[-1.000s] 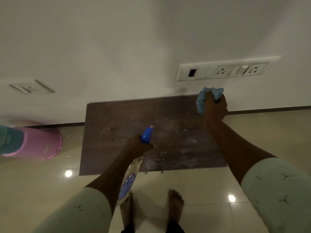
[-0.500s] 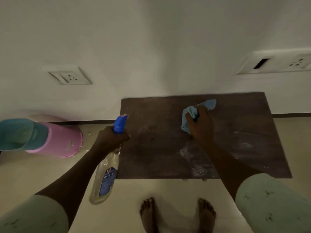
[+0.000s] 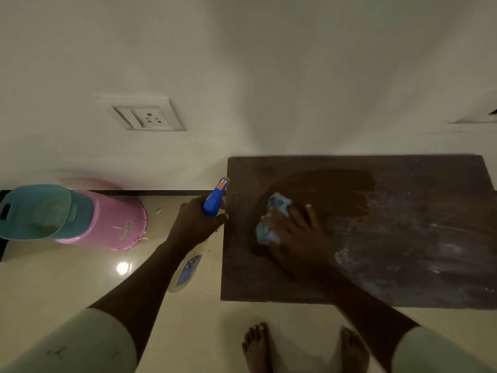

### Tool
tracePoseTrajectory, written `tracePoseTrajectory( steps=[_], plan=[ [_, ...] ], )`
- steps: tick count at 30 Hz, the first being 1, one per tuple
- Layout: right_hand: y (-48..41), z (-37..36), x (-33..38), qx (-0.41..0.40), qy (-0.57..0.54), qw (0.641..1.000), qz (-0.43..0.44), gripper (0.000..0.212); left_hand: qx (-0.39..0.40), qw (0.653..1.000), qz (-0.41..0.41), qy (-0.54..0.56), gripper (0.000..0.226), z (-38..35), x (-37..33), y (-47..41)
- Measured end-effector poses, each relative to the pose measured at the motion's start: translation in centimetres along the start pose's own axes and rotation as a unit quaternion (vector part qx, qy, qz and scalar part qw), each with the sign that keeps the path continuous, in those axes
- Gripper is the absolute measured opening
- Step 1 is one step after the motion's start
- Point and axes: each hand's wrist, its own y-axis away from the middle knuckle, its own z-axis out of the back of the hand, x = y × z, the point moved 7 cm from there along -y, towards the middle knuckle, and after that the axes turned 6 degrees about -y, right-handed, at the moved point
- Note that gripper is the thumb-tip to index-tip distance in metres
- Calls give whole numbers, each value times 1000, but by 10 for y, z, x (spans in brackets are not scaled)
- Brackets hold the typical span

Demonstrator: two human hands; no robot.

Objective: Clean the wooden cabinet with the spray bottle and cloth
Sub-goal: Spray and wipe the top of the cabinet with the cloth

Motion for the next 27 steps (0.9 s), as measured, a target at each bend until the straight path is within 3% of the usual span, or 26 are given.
tracePoseTrajectory(
  steps=[3, 5, 7, 9, 12, 14, 16, 19, 23, 27],
  plan=[
    [-37, 23, -72, -60, -18, 981, -183, 62, -22, 999, 14, 30, 32, 1, 7, -10],
    [-64, 15, -59, -65, -64, 975, -203, 65, -37, 998, 16, 42, 31, 1, 10, -17],
    [-77, -3, -14, -54, -70, 982, -165, 64, -51, 998, 14, 42, 26, -1, 10, -23],
    [-70, -23, 31, -24, -66, 995, -66, 67, -67, 997, 16, 44, 25, -3, 11, -27],
    [-55, -27, 38, 13, -57, 996, 68, 63, -84, 995, 24, 48, 25, -4, 18, -33],
    [-63, -13, 6, -15, -68, 997, 37, 50, -87, 995, 23, 52, 25, -5, 23, -32],
    [-82, 6, -28, -83, -115, 988, -53, 46, -97, 993, 22, 56, 24, -4, 29, -32],
    [-115, 4, -9, -92, -154, 976, -126, 57, -115, 991, 23, 62, 24, -1, 33, -31],
    [-128, -48, 73, -20, -189, 982, -8, 71, -132, 989, 27, 63, 24, 2, 34, -28],
    [-139, -23, 41, -47, -159, 986, -5, 49, -133, 989, 17, 56, 24, 3, 35, -27]
  ],
)
